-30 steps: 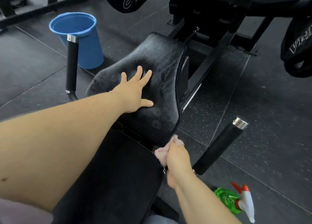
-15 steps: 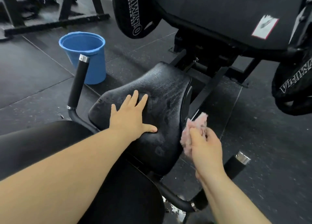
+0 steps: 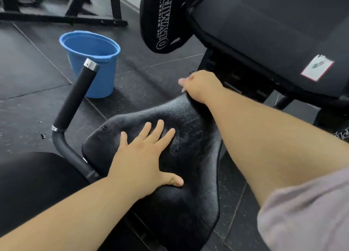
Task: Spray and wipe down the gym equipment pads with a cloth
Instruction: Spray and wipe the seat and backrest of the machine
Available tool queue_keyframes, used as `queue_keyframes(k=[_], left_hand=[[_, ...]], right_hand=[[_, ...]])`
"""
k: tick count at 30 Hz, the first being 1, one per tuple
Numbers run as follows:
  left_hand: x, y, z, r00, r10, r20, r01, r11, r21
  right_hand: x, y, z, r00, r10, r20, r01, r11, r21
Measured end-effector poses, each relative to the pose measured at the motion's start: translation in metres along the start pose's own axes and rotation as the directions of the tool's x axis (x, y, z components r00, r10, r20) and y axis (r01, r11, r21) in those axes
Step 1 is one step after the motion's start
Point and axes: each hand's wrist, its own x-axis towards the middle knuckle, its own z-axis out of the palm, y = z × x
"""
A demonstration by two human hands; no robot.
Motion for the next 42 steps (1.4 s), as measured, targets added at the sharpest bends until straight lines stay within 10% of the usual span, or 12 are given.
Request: queue_keyframes(k=[3,15,20,25,30,35,37,40,42], left_hand=[[0.001,-0.002,0.0,1.0,0.005,0.0,-0.005,1.0,-0.009],[0.003,0.001,-0.006,1.0,0.007,0.027,-0.007,1.0,-0.025],[0.003,0.003,-0.007,0.999,-0.001,0.047,0.002,1.0,-0.028],[0.005,0.004,-0.01,0.999,-0.018,0.051,0.02,0.999,-0.045],[0.001,0.009,-0.016,0.997,-0.055,0.061,0.062,0.991,-0.122],[-0.005,0.019,-0.04,0.97,-0.18,0.163,0.239,0.823,-0.515],[0.001,0.019,-0.047,0.92,-0.386,0.07,0.319,0.634,-0.705],[0.016,0.027,-0.041,0.786,-0.55,-0.283,0.304,0.742,-0.598],[0.026,0.043,-0.029,0.845,-0.424,-0.325,0.24,0.844,-0.479]], right_hand=[[0.0,0.003,-0.005,0.975,0.132,0.176,-0.129,0.991,-0.027],[-0.091,0.059,-0.025,0.955,0.283,-0.094,-0.288,0.956,-0.048],[-0.148,0.051,-0.012,0.929,0.161,-0.335,-0.021,0.923,0.385],[-0.154,0.01,-0.008,0.999,0.033,0.026,-0.042,0.766,0.641],[-0.137,0.044,-0.015,0.965,0.051,-0.257,0.063,0.907,0.416],[-0.104,0.051,0.008,0.997,-0.044,-0.068,0.046,0.998,0.036],[-0.101,0.049,0.018,0.989,-0.008,-0.15,0.01,1.0,0.009],[-0.102,0.05,0.022,0.974,0.031,-0.223,-0.004,0.993,0.118],[-0.103,0.054,0.024,0.966,0.036,-0.256,0.019,0.978,0.206]])
